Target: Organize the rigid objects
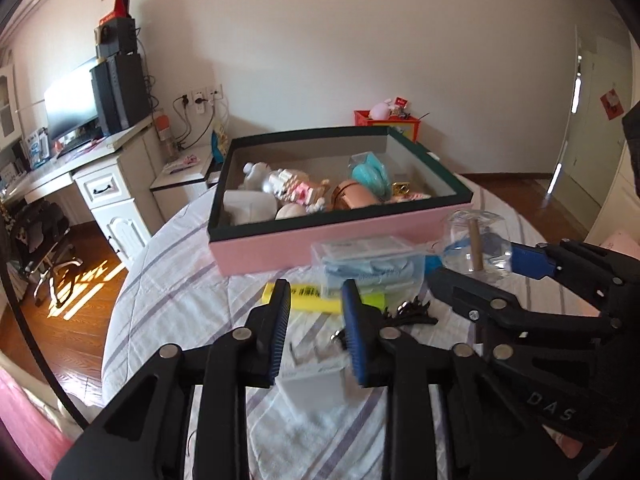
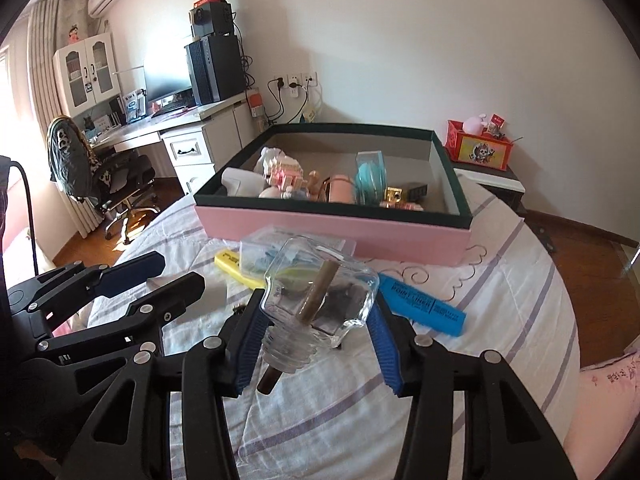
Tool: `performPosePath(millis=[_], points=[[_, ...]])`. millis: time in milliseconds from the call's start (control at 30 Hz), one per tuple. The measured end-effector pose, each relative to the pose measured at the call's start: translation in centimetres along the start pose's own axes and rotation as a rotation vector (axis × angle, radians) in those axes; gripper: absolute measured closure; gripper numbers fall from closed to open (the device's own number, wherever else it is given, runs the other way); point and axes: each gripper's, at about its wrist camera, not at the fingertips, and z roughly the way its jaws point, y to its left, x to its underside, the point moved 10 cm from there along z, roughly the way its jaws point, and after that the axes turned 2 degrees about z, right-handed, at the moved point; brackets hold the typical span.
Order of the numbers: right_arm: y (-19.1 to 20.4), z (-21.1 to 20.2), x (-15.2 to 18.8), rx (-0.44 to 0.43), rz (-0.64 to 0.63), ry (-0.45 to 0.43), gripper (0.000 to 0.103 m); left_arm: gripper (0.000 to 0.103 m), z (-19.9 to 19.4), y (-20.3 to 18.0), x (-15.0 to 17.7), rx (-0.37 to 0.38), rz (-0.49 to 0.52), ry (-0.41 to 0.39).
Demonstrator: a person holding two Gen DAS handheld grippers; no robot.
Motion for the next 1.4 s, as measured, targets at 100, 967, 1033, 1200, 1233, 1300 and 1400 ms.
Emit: performPosePath(millis=[100, 967, 1033, 1200, 1233, 1300, 1400], points=[[-0.6, 0.2, -2.5, 0.018, -0.022, -0.035, 0.052, 0.085, 1.5, 0.2, -2.9, -0.023, 0.027, -0.028], [-0.4, 3.5, -1.1, -0.076, -0.006, 0.037, 0.052, 0.062, 5.3, 1.2, 5.1, 0.012, -0.066, 0.155], [-0.5, 3.1, -1.3, -0.072, -0.010, 0.028, 0.052, 0.062, 4.5, 1.8, 4.1, 0.007, -0.073, 0.128], [-0.8, 2.3, -3.0, -0.056, -0.029, -0.006, 0.052, 0.062, 2.9, 2.3, -0.2, 0.015, -0.055, 0.048], [-1.0, 2.3, -3.5, -0.050, -0.034, -0.014, 0.052, 0.062, 2.9, 2.3, -1.3, 0.015, -0.038, 0.033], [-1.5, 2.4, -4.7, -0.034, -0.049, -0.030, 0.052, 0.062, 3.2, 2.2, -3.9, 0.007, -0.004, 0.001], [-2.9, 3.6, -6.6, -0.009, -0.053, -0.035, 0.052, 0.061, 5.6, 1.9, -7.2, 0.024, 0.024, 0.011]])
